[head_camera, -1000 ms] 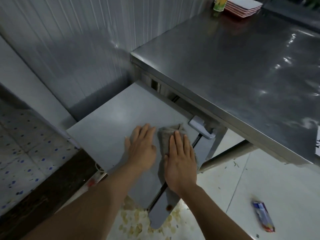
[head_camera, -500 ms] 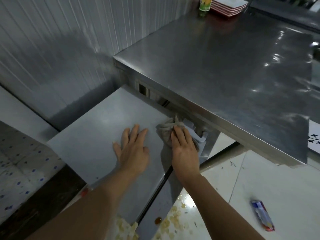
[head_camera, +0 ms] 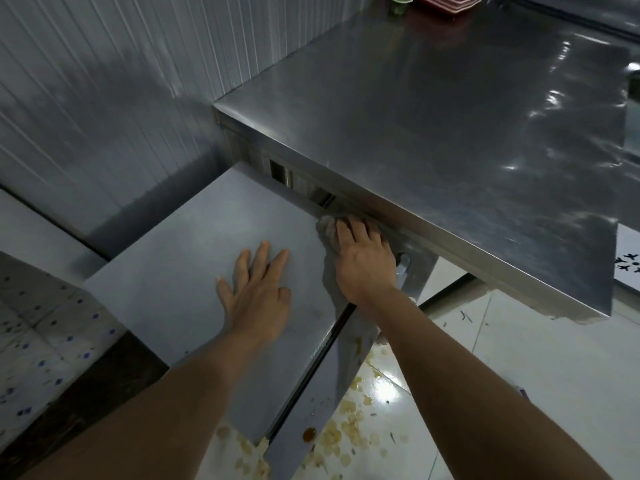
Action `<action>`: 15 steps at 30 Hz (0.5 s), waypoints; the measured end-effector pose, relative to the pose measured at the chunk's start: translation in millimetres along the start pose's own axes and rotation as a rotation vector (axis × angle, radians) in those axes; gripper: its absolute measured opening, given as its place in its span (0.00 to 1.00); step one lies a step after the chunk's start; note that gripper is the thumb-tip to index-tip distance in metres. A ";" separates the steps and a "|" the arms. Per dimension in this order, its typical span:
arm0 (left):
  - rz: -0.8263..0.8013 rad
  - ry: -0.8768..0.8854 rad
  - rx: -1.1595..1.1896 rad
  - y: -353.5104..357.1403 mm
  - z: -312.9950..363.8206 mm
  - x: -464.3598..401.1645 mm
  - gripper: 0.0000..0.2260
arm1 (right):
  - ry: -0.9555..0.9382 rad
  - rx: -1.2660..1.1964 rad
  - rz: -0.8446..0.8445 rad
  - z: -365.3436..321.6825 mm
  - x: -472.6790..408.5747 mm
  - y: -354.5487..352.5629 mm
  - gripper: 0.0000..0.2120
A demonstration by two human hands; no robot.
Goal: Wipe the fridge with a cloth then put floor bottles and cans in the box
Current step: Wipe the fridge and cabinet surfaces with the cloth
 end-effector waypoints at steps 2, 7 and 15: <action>-0.007 0.000 0.003 1.4 -1.8 0.5 0.27 | 0.033 -0.017 0.041 8.9 13.1 -2.2 0.25; 0.009 0.000 -0.036 2.0 -2.9 -0.4 0.27 | 0.181 -0.153 0.110 56.0 55.3 -6.6 0.23; 0.017 -0.002 -0.084 3.7 -2.5 -1.7 0.27 | 0.052 -0.081 -0.039 25.0 7.8 0.5 0.27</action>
Point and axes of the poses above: each hand's wrist, its own x-axis away from the middle knuckle, its own y-axis out of the palm, z = x × y, the point moved 9 cm from there along -x, towards the middle knuckle, and after that the axes turned 10 degrees about y, right-handed, at the moved point
